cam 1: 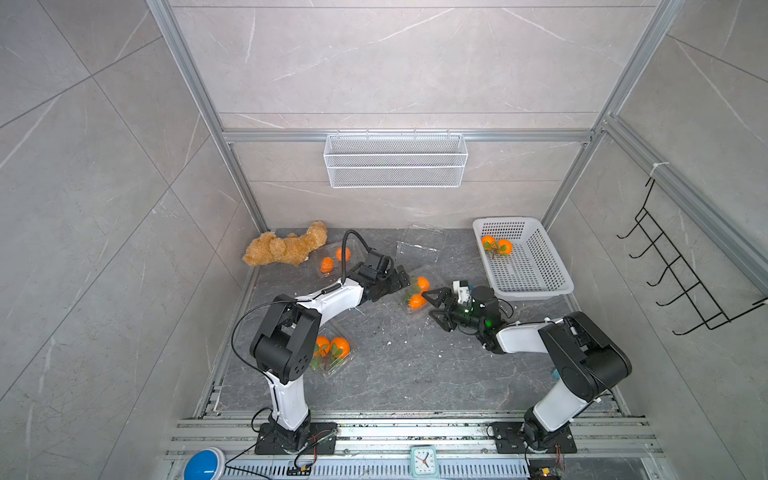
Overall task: Take oranges out of containers
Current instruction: Open the packing box at the center of the board.
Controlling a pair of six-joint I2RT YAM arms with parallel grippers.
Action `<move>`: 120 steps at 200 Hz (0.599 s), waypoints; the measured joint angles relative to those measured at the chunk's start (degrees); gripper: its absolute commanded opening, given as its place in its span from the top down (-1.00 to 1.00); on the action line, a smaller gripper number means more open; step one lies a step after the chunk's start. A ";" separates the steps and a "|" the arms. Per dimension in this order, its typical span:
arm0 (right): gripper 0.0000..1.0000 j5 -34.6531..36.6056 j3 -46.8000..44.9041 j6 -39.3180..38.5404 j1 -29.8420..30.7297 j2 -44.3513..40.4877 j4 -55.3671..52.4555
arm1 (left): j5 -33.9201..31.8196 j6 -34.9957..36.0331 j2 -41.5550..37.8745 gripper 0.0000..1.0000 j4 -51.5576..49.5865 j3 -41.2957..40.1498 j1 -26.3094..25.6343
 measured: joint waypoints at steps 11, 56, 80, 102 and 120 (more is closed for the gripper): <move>-0.92 0.00 -0.31 0.57 0.00 0.02 0.81 | -0.04 0.70 0.13 -0.99 -0.68 1.90 0.09; -0.89 -0.04 -0.13 2.82 0.00 2.49 5.55 | 0.22 4.33 4.74 -0.99 -0.74 11.52 0.09; -0.87 -0.04 0.42 3.78 0.00 3.74 6.43 | 0.61 5.55 7.87 -0.99 -0.76 13.62 0.09; -0.86 -0.07 1.18 4.39 0.00 3.82 6.99 | 1.31 6.01 9.70 -0.99 -1.60 13.64 0.09; -0.86 -0.07 1.73 4.46 0.00 3.82 7.23 | 2.14 6.05 10.54 -0.99 -1.79 13.64 0.09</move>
